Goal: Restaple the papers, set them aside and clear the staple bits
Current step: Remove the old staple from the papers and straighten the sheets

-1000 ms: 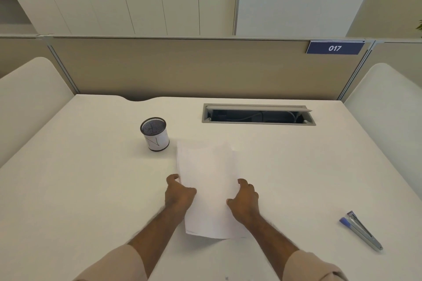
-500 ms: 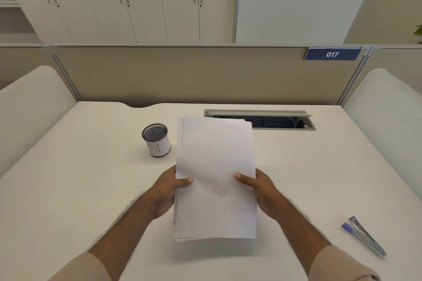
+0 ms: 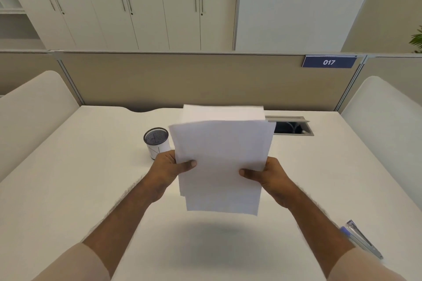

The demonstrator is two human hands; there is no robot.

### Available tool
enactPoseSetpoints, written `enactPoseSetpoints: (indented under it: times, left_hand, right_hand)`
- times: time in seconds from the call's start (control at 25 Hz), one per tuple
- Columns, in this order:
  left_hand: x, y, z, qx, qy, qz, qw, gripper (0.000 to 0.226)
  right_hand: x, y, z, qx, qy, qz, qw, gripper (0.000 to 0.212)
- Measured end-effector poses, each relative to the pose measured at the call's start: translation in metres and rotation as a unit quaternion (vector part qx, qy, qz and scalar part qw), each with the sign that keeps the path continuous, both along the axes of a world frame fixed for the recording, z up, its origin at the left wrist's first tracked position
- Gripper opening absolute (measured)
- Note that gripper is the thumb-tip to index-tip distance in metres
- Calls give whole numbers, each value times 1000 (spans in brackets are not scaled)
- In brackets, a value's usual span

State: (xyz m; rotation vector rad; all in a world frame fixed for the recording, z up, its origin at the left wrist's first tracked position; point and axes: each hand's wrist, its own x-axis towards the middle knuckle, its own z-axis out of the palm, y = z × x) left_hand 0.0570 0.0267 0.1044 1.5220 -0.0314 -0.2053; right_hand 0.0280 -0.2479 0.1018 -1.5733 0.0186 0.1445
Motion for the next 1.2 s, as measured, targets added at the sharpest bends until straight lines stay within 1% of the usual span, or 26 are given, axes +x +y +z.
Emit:
enactPoseSetpoints:
  times: [0.08, 0.12, 0.24, 0.28, 0.36, 0.44, 0.52, 0.6, 0.68, 0.8, 0.88, 0.96, 1.04, 1.12, 1.2]
  left_hand:
    - [0, 0, 1, 16, -8, 4, 1000, 36]
    - [0, -2, 1, 11, -9, 13, 1000, 30]
    - [-5, -12, -1, 14, -46, 71, 996, 8]
    - [-7, -16, -2, 21, -65, 92, 993, 4]
    - [-12, -20, -6, 12, -75, 112, 991, 2]
    - [-16, -19, -8, -9, -66, 108, 992, 13]
    - [-18, -17, -9, -28, -63, 91, 993, 28]
    - [-18, -17, -8, -34, -69, 81, 994, 34]
    - [-18, -21, -9, -18, -67, 78, 995, 28]
    - [-20, -28, -8, 2, -64, 86, 994, 15]
    - [-21, -31, -5, -14, -68, 95, 993, 17]
    - [-22, -32, -4, -32, -81, 90, 992, 27]
    - [-22, -32, -6, -31, -76, 77, 994, 36]
    - [-24, -32, -9, -24, -60, 71, 995, 35]
    - [-24, -36, -7, -14, -47, 70, 996, 30]
  right_hand:
    - [0, -2, 3, -27, -9, 6, 1000, 31]
    - [0, -2, 4, -37, -11, -2, 999, 30]
    - [-2, 6, 4, -63, -37, -47, 996, 23]
    - [-4, 9, 2, -73, -50, -67, 994, 19]
    - [-7, 14, -3, -79, -60, -104, 990, 13]
    - [-10, 14, -8, -62, -65, -119, 989, 13]
    - [-14, 10, -10, -49, -69, -104, 991, 21]
    - [-15, 6, -10, -39, -60, -88, 994, 30]
    - [-16, 3, -12, -27, -45, -87, 995, 31]
    - [-17, 4, -13, -42, -51, -105, 992, 20]
    - [-18, 8, -11, -45, -65, -118, 990, 15]
    - [-18, 9, -10, -37, -81, -120, 989, 16]
    - [-19, 8, -11, -32, -76, -112, 990, 25]
    - [-21, 7, -14, -18, -59, -108, 992, 34]
    - [-20, 5, -15, -6, -46, -109, 993, 33]
